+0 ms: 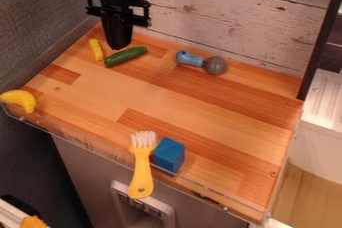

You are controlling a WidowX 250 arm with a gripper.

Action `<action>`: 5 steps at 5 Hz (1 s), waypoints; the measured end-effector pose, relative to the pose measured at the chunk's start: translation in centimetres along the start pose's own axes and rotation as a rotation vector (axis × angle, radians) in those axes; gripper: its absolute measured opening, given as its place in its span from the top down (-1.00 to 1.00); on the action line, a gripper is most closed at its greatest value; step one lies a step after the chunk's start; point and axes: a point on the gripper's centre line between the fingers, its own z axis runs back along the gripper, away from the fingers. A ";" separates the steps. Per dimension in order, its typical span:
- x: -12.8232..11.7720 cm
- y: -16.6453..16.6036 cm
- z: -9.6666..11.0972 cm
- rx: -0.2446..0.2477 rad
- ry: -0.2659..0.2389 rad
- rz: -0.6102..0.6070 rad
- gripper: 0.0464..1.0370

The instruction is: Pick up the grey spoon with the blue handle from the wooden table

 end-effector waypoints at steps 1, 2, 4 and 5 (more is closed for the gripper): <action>1.0 -1.3 0.4 0.005 0.005 -0.073 0.97; 3.1 -3.7 0.8 0.014 0.009 -0.196 0.97; 6.6 -7.8 1.1 0.029 0.019 -0.303 0.91; 7.4 -8.6 1.3 0.029 0.013 -0.244 0.57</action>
